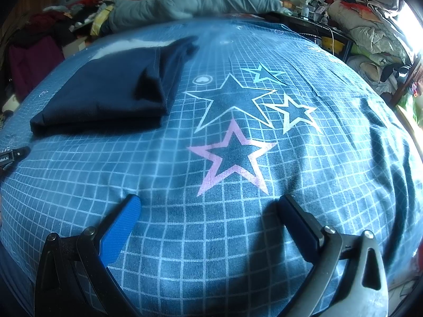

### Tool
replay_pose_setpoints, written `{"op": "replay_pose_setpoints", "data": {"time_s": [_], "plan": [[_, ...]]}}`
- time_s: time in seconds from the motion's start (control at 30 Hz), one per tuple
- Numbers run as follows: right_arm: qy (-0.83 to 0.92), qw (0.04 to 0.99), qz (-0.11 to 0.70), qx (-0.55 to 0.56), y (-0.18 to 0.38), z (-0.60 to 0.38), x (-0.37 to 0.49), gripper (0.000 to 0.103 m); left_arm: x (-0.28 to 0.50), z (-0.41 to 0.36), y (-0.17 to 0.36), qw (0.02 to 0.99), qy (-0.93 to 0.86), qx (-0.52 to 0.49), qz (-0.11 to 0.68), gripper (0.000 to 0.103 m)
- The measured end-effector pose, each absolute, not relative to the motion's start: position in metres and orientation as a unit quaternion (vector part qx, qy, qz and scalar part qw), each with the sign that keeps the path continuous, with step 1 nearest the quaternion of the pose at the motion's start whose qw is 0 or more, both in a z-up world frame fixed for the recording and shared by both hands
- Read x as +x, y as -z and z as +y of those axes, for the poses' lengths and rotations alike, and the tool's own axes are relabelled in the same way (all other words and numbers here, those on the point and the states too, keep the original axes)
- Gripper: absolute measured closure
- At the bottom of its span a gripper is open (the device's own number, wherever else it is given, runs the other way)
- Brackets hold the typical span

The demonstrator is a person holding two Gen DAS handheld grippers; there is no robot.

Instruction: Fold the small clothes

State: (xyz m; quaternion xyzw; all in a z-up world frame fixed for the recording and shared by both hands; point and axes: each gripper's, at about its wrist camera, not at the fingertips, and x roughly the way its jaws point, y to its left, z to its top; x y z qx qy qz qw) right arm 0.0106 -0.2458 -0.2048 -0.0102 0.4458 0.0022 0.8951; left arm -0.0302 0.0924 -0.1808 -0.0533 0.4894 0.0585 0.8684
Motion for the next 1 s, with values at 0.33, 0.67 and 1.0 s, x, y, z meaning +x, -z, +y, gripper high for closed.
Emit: {"op": "replay_pose_setpoints", "data": {"time_s": [0.33, 0.67, 1.0], "plan": [[-0.003, 0.895, 0.445, -0.01, 0.205, -0.247, 0.0113, 0.0, -0.0302, 0.0923, 0.1808, 0.868, -0.058, -0.053, 0.489, 0.0], [-0.003, 0.895, 0.445, -0.008, 0.2052, -0.2475, 0.0119, 0.0, -0.03, 0.0919, 0.1809, 0.868, -0.058, -0.053, 0.49, 0.0], [-0.003, 0.896, 0.445, -0.007, 0.205, -0.2476, 0.0124, 0.0, -0.03, 0.0919, 0.1808, 0.868, -0.058, -0.054, 0.49, 0.0]]}}
